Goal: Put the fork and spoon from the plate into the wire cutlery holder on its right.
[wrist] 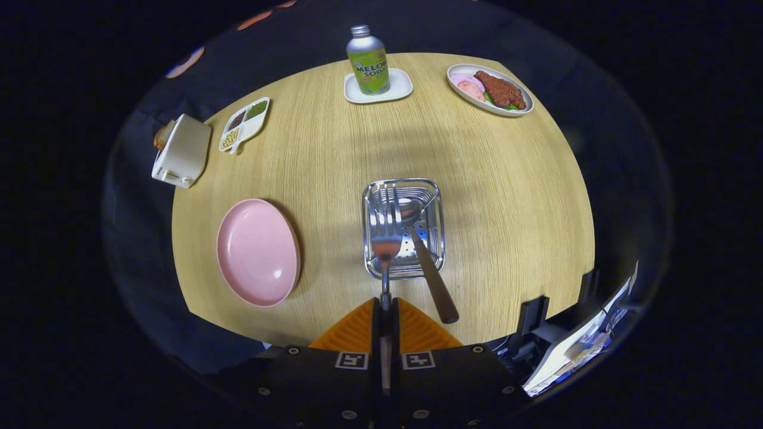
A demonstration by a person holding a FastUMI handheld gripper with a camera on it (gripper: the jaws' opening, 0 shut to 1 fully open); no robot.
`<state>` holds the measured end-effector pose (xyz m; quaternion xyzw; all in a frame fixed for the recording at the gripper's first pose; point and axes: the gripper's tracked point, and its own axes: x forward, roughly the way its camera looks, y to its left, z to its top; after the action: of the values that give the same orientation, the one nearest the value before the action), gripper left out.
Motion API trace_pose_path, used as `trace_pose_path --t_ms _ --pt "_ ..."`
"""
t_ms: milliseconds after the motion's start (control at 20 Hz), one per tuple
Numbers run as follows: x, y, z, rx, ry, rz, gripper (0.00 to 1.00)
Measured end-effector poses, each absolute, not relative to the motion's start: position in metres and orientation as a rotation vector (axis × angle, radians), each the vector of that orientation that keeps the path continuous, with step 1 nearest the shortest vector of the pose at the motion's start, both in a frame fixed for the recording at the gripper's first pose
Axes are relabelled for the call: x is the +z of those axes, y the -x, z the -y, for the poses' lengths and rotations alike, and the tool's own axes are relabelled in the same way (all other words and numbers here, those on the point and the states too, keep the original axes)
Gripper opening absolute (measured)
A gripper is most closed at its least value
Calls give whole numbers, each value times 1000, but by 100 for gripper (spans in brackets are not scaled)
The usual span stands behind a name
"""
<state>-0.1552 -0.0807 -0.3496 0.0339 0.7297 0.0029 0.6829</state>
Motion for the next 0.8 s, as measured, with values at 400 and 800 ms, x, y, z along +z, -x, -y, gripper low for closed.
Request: trace_pose_path --t_ms 400,800 --pt "-356 152 86 80 -73 -1853 7" --pt "-357 130 83 44 -112 -1892 10"
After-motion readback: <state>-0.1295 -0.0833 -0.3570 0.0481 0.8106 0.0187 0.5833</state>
